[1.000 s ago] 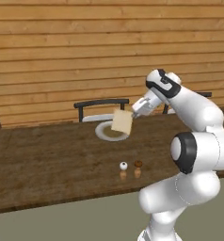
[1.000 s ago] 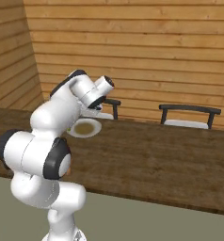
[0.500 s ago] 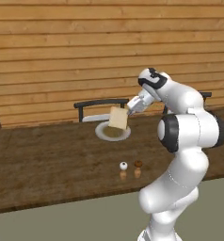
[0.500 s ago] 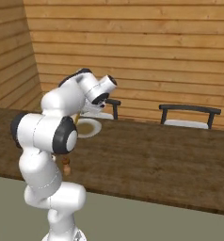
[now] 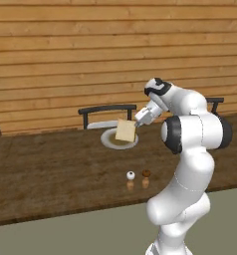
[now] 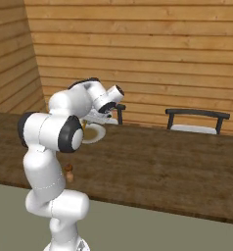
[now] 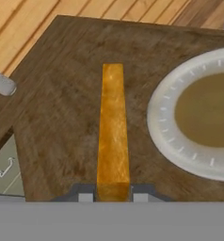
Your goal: Start the toaster. Once the lever pops up, take the bread to the plate on the dining counter.
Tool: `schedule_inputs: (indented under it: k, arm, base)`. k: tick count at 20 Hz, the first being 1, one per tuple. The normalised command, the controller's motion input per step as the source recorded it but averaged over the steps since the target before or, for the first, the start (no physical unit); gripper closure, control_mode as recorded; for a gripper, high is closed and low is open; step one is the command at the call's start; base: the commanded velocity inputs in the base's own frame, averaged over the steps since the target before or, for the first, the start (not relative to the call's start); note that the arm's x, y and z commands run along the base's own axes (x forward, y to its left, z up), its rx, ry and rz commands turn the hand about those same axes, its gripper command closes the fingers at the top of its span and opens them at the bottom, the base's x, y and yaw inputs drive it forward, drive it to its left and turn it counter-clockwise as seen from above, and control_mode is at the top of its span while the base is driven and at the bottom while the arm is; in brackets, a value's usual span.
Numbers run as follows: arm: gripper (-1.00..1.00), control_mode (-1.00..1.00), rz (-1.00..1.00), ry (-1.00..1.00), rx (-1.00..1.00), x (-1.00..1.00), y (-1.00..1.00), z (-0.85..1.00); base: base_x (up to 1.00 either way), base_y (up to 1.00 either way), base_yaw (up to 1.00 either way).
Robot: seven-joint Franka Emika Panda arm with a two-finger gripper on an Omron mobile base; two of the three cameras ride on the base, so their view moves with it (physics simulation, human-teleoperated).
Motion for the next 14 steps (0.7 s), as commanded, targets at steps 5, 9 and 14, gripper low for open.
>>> schedule_inputs:
  k: [5,9,14]
  arm:
    - [1.00,-1.00,0.00,0.00,0.00,0.25,0.00,-0.22]
    - [1.00,-1.00,0.00,0.00,0.00,0.02,0.00,-0.29]
    - [1.00,-1.00,0.00,0.00,0.00,0.08,0.00,-0.21]
  base:
    - [0.00,0.00,0.00]
    - [0.00,0.00,0.00]
    - [0.00,0.00,0.00]
